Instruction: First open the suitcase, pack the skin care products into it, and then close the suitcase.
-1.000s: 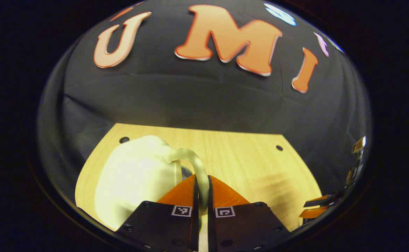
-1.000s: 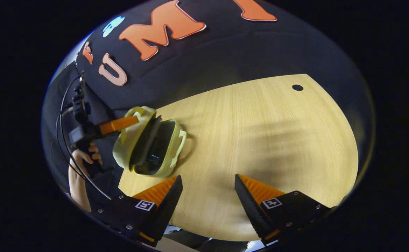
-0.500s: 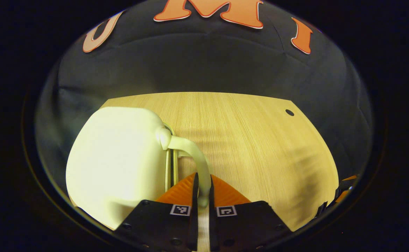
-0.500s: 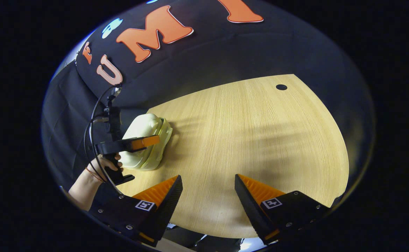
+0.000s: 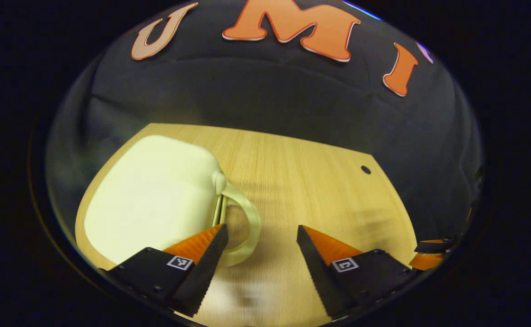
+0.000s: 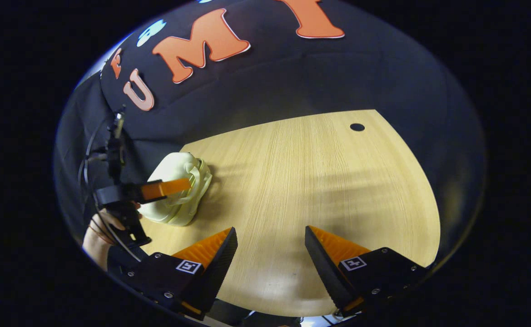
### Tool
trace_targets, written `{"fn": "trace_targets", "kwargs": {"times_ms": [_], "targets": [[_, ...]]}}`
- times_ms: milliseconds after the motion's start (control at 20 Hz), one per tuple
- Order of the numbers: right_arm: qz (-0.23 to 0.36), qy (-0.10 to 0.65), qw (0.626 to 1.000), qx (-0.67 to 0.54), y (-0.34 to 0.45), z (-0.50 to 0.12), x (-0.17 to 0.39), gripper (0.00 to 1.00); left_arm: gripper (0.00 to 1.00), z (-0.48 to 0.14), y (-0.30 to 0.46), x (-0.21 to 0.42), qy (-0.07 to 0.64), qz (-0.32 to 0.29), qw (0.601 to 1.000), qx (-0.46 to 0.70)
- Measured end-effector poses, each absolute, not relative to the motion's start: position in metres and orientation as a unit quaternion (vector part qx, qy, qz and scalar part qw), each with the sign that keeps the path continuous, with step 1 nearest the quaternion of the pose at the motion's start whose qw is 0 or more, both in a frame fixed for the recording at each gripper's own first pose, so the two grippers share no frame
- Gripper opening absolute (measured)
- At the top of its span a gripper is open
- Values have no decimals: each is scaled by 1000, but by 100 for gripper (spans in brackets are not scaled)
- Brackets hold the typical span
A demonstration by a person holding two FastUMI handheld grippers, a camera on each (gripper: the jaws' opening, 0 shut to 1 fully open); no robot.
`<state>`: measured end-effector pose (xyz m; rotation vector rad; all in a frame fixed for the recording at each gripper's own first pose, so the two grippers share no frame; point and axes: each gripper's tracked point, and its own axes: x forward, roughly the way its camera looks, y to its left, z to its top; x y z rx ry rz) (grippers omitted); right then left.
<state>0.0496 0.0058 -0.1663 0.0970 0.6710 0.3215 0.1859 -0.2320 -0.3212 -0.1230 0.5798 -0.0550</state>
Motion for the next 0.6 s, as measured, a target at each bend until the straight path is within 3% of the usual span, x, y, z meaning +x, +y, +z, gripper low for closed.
{"fn": "trace_targets", "kwargs": {"times_ms": [250, 600], "targets": [[134, 247, 960, 15, 18, -122, 74, 95, 97, -210, -237, 163, 158, -32, 987, -22], [92, 108, 990, 2, 37, -42, 69, 96, 97, -141, -218, 139, 49, -47, 997, 21]]}}
